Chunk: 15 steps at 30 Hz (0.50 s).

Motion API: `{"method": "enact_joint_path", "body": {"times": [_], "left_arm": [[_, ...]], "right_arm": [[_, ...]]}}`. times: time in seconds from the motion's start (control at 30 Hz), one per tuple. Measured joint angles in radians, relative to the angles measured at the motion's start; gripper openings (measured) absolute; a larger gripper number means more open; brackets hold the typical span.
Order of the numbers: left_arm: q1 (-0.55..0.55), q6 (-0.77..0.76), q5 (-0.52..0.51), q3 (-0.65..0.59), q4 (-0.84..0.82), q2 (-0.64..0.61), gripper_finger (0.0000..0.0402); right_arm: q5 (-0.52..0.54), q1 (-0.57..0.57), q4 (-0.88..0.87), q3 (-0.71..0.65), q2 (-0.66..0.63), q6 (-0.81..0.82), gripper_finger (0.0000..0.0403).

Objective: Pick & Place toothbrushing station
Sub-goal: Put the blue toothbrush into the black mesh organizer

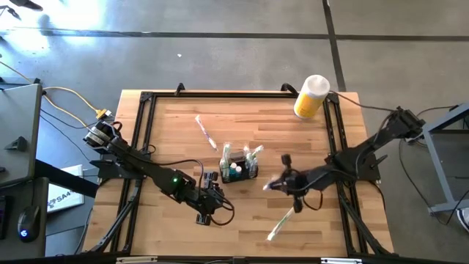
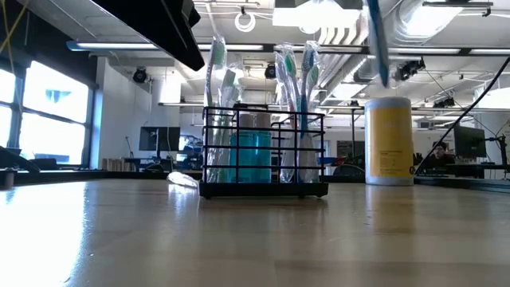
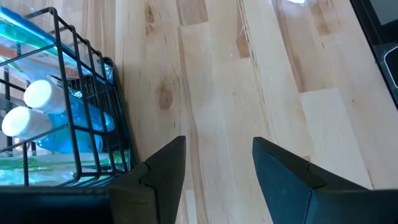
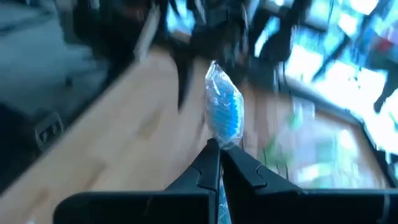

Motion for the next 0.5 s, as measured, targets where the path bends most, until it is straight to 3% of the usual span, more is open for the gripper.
{"method": "enact_joint_path", "body": {"times": [0.27, 0.5], "left_arm": [[0.0, -0.029, -0.001, 0.0, 0.0, 0.0, 0.018], [0.0, -0.03, -0.002, 0.0, 0.0, 0.0, 0.018]], "right_arm": [[-0.016, -0.048, 0.523, -0.183, 0.001, -0.14, 0.0003], [-0.065, -0.146, 0.874, -0.369, 0.002, -0.09, 0.0003]]}}
